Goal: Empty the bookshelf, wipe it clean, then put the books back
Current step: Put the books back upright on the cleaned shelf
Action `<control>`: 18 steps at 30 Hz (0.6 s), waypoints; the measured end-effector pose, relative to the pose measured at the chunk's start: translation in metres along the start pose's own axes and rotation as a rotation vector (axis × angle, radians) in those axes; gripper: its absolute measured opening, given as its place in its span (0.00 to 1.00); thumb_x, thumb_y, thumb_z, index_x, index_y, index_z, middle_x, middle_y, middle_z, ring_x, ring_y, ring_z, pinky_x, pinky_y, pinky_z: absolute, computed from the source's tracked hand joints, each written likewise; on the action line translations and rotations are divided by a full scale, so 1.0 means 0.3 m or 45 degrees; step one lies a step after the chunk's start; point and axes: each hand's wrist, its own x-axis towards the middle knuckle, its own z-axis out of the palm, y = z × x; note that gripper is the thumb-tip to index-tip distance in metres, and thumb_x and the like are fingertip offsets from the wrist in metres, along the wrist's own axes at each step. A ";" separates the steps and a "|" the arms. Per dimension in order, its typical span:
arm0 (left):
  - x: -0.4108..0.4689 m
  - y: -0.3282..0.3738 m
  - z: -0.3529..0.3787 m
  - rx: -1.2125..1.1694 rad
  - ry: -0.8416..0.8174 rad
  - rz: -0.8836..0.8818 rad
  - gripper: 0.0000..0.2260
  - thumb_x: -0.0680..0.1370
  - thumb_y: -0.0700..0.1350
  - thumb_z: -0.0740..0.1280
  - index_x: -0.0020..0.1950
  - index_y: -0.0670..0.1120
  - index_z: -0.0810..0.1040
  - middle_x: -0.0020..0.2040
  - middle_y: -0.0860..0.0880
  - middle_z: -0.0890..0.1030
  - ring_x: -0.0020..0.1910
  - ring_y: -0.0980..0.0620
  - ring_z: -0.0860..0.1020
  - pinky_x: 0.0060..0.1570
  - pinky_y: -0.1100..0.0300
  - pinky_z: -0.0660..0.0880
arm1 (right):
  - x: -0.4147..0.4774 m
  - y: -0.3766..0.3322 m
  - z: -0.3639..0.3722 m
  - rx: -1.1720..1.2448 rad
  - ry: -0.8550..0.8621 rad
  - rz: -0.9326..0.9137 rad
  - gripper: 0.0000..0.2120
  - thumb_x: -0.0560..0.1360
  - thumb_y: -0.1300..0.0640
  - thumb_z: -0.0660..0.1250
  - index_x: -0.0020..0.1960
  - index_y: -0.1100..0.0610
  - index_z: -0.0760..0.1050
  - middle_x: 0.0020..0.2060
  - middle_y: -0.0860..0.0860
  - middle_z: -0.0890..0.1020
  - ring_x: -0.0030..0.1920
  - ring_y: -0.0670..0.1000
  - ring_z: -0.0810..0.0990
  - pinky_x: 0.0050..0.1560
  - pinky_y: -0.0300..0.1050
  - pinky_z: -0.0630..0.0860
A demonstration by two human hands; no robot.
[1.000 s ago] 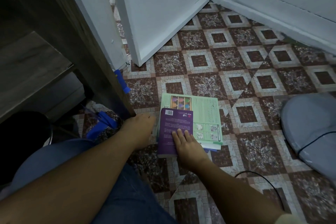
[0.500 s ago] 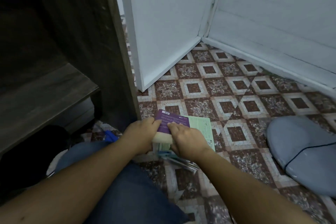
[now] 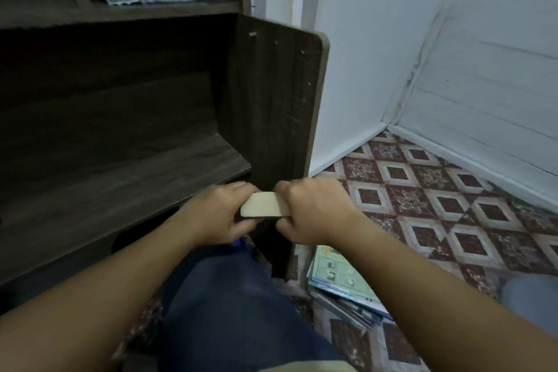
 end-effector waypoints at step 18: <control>-0.158 -0.465 -0.137 0.575 0.434 -0.296 0.16 0.64 0.37 0.75 0.47 0.43 0.74 0.49 0.45 0.76 0.45 0.45 0.76 0.26 0.54 0.76 | 0.619 -0.217 0.275 -0.005 0.284 -0.281 0.28 0.72 0.60 0.72 0.70 0.62 0.71 0.64 0.60 0.78 0.62 0.59 0.78 0.61 0.53 0.75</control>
